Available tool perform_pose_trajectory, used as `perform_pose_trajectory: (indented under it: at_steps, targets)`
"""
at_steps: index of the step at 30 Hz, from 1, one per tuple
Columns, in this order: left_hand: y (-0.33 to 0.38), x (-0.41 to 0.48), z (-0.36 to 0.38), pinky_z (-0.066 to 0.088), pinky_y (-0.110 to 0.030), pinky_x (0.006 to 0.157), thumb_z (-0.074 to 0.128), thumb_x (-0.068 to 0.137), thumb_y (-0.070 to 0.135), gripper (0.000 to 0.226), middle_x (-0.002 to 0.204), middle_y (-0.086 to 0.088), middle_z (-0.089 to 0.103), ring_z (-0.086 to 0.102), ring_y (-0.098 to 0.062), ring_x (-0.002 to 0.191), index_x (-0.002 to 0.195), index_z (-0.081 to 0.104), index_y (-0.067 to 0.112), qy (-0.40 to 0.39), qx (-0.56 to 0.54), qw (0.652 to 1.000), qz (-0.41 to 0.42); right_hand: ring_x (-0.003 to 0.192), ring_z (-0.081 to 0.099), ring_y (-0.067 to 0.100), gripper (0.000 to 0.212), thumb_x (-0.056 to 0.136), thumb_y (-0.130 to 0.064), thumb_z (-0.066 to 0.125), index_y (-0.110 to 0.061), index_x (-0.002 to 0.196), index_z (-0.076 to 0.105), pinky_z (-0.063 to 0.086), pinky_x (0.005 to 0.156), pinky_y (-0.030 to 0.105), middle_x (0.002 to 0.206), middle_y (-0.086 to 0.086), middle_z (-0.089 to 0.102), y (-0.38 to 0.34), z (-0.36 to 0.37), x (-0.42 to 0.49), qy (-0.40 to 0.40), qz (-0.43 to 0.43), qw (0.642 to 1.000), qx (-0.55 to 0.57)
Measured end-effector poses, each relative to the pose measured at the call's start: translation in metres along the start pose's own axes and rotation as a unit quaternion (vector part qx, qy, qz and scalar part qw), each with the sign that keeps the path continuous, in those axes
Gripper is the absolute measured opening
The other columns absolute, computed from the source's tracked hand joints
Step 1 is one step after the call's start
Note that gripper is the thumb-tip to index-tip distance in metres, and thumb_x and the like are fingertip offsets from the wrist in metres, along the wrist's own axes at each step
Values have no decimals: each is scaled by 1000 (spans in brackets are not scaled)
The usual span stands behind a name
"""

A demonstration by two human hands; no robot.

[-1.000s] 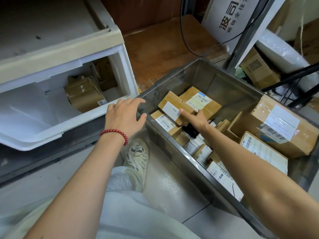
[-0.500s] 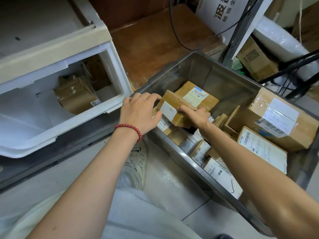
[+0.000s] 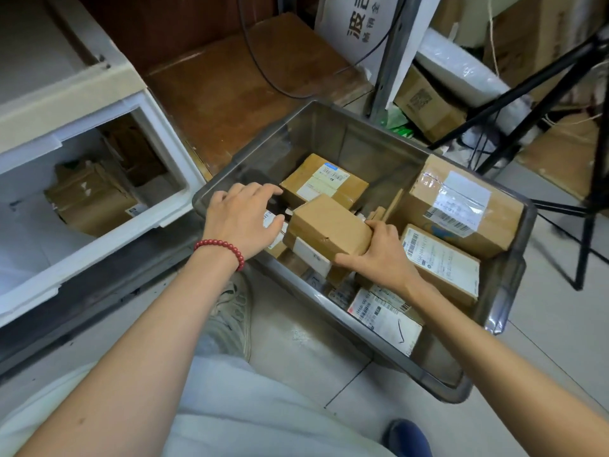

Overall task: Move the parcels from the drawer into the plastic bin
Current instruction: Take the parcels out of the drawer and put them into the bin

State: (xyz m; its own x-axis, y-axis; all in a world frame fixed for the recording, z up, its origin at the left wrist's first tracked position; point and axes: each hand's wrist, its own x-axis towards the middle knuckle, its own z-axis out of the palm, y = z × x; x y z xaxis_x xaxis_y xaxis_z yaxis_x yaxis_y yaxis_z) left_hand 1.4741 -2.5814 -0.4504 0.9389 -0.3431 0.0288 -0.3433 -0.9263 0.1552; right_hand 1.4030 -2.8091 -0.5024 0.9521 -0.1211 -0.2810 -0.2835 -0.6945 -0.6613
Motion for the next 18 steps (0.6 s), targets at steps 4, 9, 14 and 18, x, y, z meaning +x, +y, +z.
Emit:
perform_pose_trajectory:
  at_steps: [4,9,14,18]
  targets:
    - [3,-9,8,38,-41,96,53,90,47,47,128,5,57,50,-21,118,133,46,32,-27,22,999,5,115,30,6,98,67,-49,82,-13,142,30,32,95,22,134,2,34,3,10,-16,26,-28,999,-6]
    - [9,-12,11,38,-41,96,53,90,48,47,129,4,57,50,-21,119,133,46,31,-32,22,999,19,116,36,11,102,65,-55,82,-14,143,31,37,99,26,129,1,36,0,22,-23,-9,15,999,31]
    - [8,-11,12,39,-41,96,53,90,47,47,129,5,57,51,-20,119,134,46,31,-21,13,999,21,120,39,16,94,67,-38,86,-13,139,31,39,103,30,129,2,36,3,29,-19,-40,56,994,84]
    - [5,-13,14,39,-40,96,52,90,47,46,128,6,58,51,-20,119,133,47,32,-21,21,999,14,98,57,12,72,75,-36,81,-19,128,35,51,71,15,120,2,52,2,32,-10,-121,85,978,149]
